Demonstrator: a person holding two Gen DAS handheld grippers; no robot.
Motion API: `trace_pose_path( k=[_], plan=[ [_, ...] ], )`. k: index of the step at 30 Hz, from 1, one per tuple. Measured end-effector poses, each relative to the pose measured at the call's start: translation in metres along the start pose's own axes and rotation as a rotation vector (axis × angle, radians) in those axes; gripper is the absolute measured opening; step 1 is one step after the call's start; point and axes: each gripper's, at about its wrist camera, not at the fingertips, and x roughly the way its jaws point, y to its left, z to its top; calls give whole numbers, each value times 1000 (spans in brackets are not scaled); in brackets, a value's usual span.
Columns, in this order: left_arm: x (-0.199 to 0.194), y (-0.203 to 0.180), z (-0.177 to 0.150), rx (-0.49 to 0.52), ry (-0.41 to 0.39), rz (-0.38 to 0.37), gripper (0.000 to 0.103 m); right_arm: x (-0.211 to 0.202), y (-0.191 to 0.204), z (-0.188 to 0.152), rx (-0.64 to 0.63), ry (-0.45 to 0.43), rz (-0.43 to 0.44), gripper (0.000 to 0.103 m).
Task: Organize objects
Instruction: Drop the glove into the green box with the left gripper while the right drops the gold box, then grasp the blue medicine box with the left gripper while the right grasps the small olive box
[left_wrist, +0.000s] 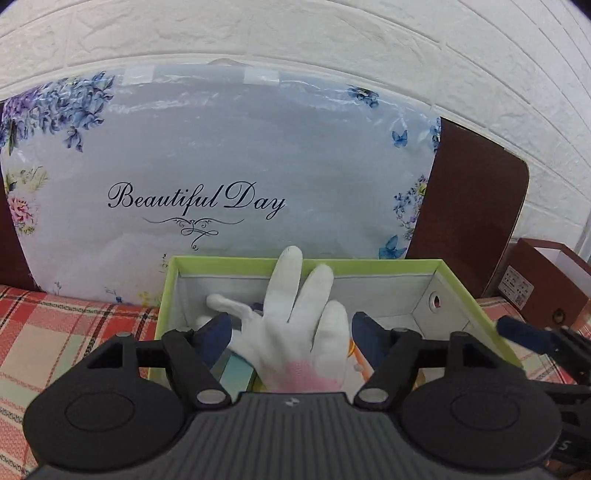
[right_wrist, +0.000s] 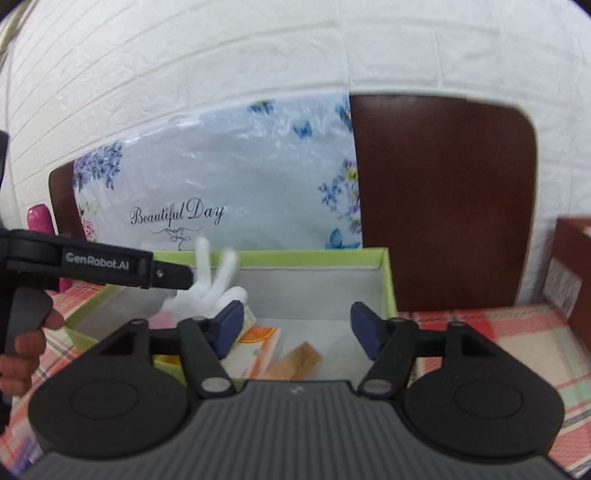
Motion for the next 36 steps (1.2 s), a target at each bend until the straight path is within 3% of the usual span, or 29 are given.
trace_pose_path(
  k=[2,10,11,16,22,27,36],
  plan=[
    [-8,5,-3,-32,11,-12,75,-23,4,-6,-13,-59,-18,88],
    [-75,-13,-14,-15,-16,-15,75,-97,21,-7,-24,-116,-4,98],
    [-86,-13,-19,-11,-12,-12,75,-107,23,-8,-20,-125,-1,103],
    [-133,-11,-56,-36,-7,-24,75,-152,34,-28,9,-128,37,103],
    [-160,-3,-110,-102,12,14,75,-173,48,-64,26,-8,51,103],
    [-159,8,-145,-177,82,44,75,-178,52,-93,84,106,78,103],
    [-140,45,-156,-378,127,145,75,-178,54,-113,126,174,99,103]
  ],
)
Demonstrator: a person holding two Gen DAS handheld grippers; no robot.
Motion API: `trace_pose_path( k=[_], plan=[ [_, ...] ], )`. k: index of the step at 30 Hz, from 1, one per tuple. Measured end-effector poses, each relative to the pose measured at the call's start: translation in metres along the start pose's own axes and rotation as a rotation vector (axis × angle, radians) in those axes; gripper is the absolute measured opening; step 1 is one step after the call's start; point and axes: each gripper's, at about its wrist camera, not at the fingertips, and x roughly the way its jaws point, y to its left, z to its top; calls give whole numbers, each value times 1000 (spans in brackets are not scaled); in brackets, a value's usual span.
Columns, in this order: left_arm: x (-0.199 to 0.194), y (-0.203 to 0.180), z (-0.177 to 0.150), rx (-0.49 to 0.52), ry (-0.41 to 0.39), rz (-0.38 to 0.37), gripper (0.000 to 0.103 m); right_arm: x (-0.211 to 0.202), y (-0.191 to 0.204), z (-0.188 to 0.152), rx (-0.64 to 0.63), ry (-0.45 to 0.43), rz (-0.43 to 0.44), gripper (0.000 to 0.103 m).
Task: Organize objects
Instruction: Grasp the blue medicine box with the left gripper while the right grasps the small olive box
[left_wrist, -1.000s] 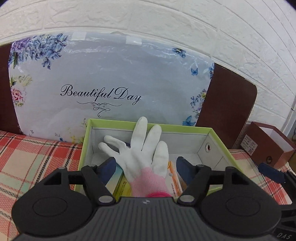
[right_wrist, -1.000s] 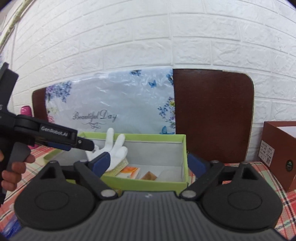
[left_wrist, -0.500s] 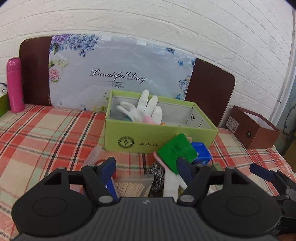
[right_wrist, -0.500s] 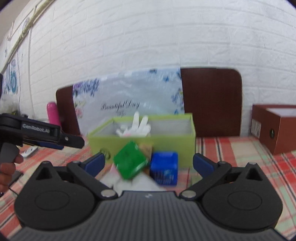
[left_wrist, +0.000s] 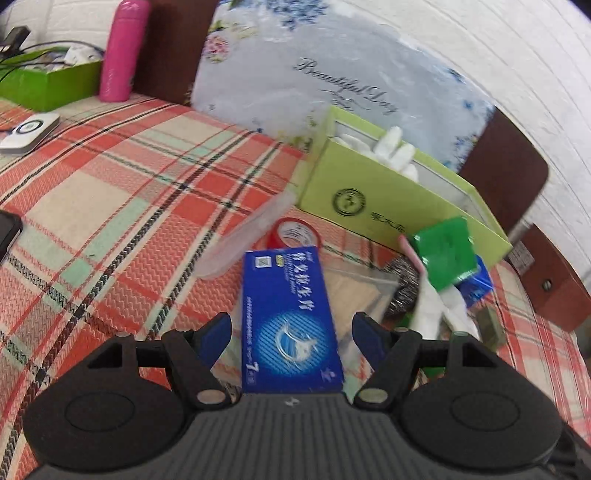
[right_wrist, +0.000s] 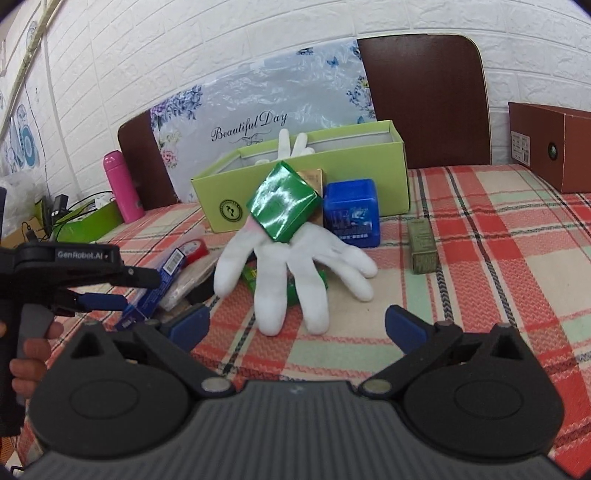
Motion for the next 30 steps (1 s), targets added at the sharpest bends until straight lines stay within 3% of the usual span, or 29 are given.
trace_pose_path(
  k=[3,6,8,13,16,20,23,25,26,27,30],
  plan=[
    [12,2,2,0,20,31,75,0,0,1,-2,-2,-4,103],
    [14,-3,-2,84,-5,43,75,1,-3,1,2,5,-14,103],
    [11,-2,-5,116,-10,16,59,1,-4,0,3,9,-19,103],
    [-10,-7,-17,232,37,-60,58,7,-11,6,-39,-2,-65,101],
    [-19,-13,-26,286,59,-88,58,26,-25,24,-79,-23,-169,96],
    [-20,-15,-33,293,81,-108,58,67,-58,48,-47,22,-294,80],
    [-18,-15,-35,292,86,-102,58,89,-79,52,-2,72,-331,54],
    [-18,-15,-34,292,87,-101,58,90,-86,49,4,73,-334,43],
    [-17,-15,-34,292,87,-100,58,86,-87,48,4,65,-330,27],
    [-17,-15,-34,293,88,-99,59,80,-87,47,14,58,-321,22],
    [-15,-17,-35,304,88,-91,58,57,-79,40,8,35,-249,22]
  ],
)
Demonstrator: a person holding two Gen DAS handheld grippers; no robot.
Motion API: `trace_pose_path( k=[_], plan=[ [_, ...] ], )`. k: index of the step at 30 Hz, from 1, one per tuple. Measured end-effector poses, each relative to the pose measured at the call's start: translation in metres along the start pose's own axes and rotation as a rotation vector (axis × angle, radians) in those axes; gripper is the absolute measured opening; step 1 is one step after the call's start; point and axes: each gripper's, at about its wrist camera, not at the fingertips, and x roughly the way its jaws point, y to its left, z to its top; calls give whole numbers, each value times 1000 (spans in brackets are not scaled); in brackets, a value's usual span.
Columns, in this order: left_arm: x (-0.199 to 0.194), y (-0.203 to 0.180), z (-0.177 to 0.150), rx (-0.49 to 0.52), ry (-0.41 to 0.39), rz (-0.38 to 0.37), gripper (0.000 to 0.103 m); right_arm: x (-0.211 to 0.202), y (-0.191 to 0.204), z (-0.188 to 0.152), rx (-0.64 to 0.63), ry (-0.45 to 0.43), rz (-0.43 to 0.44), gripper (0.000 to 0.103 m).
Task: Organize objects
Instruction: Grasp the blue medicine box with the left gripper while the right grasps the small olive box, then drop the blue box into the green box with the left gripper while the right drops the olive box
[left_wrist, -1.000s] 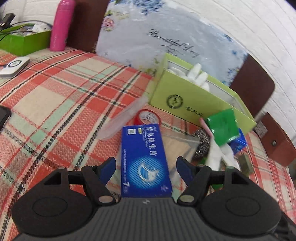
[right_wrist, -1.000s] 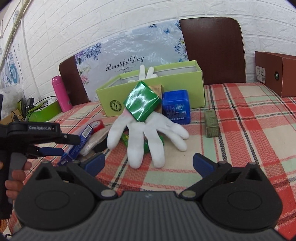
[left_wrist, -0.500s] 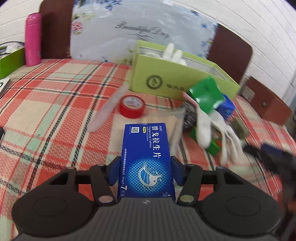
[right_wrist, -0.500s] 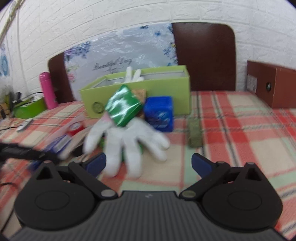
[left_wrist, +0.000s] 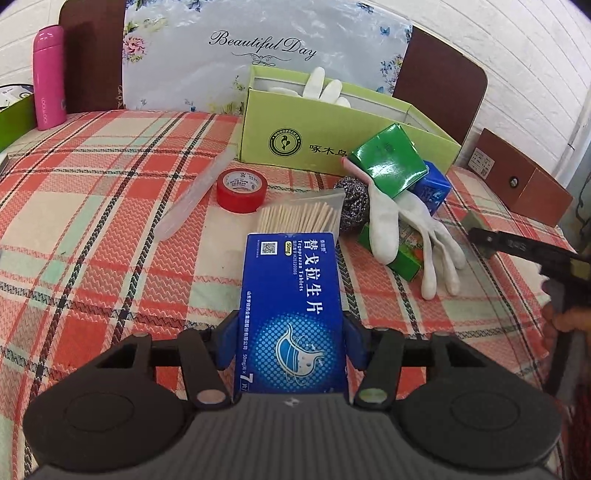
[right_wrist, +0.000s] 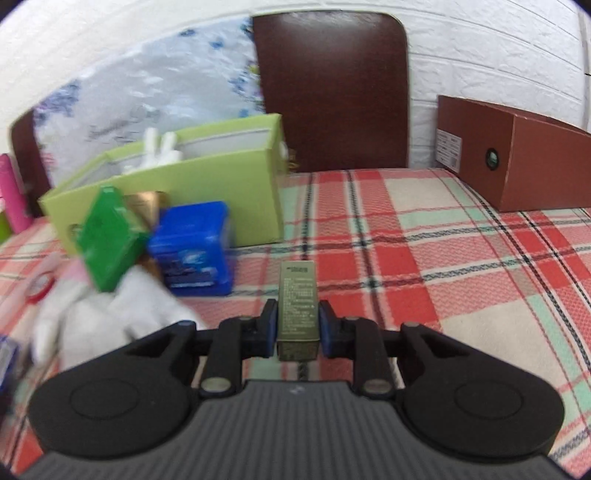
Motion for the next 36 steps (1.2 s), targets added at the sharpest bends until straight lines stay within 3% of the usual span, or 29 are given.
trace_pose_path(
  k=[6,12,15,20,24,33,36],
  plan=[
    [0,-3,-1,18,-3,14,58,-55,24,-30,-41,19,151,22],
    [-8,-8,-8,65,6,-19,58,-84,50,-55,-84,66,230,22],
    [-18,-13,-16,106,34,-117,58,-88,62,-61,-115,73,248,22],
    [-16,-29,-19,182,16,-36,62,-89,68,-66,-121,83,249,24],
    [-10,-29,-14,163,32,-68,60,-92,67,-67,-132,80,246,24],
    [-7,-38,-21,232,13,-45,59,-85,70,-70,-132,85,243,26],
    [-9,-36,-18,217,11,-66,58,-85,70,-70,-128,75,236,22]
  ],
)
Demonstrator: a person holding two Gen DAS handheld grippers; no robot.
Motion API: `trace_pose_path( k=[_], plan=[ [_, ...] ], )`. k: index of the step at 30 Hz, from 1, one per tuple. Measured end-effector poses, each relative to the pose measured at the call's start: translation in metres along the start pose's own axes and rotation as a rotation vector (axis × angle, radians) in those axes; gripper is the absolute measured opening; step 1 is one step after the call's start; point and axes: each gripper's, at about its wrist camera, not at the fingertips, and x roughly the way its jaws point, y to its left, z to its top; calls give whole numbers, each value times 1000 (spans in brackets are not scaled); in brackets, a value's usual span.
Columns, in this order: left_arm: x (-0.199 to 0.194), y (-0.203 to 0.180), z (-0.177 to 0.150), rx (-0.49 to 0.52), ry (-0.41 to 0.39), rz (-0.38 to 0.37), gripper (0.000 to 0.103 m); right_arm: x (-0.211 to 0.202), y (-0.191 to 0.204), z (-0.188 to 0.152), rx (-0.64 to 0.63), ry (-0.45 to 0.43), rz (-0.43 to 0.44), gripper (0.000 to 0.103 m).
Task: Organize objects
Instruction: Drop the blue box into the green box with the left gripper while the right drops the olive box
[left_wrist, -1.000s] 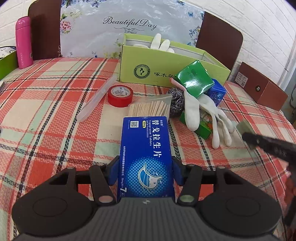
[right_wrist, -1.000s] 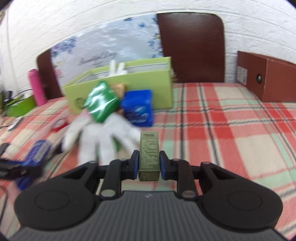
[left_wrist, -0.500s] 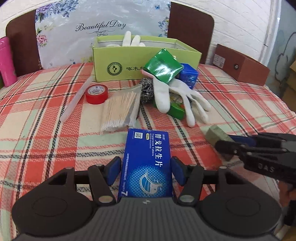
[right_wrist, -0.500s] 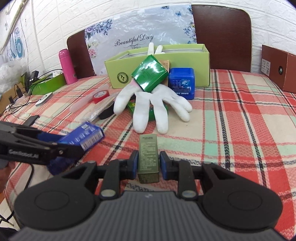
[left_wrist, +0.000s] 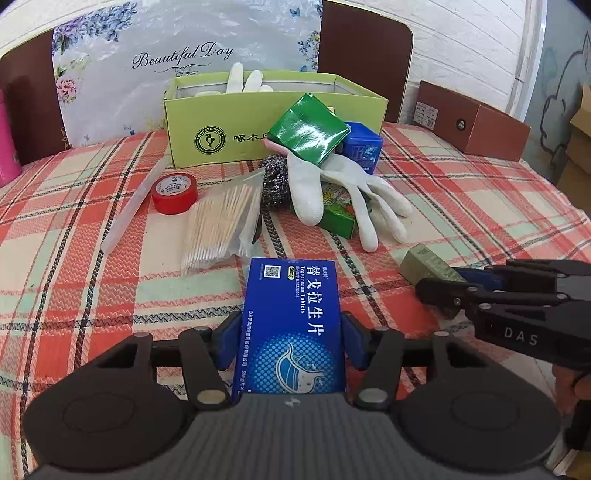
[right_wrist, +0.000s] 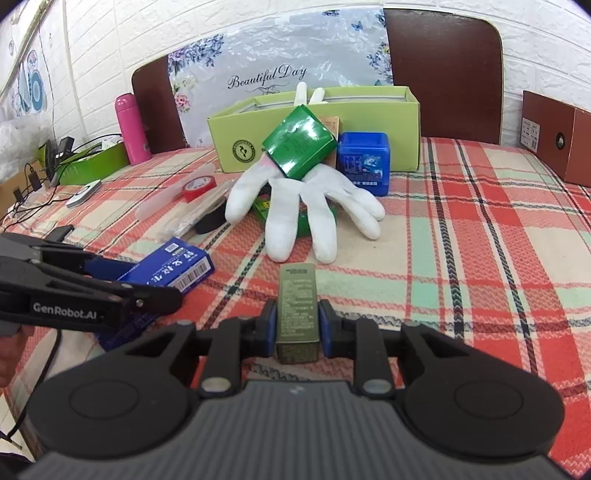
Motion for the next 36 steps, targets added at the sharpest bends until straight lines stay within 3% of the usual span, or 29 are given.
trace_pose_path(
  k=[8,18,28,36],
  plan=[
    [-25,8,27,-34,-96,-86,58,-12,-1,20,-5,-63,30,22],
    [-36,29,107,-65,-264,-56,58,-8,-17,96,-22,-228,9,22],
    [19,44,195,-115,-315,11,58,55,-37,167,-12,-325,-78,22],
    [78,61,235,-142,-318,43,59,120,-55,195,12,-304,-116,22]
  ],
)
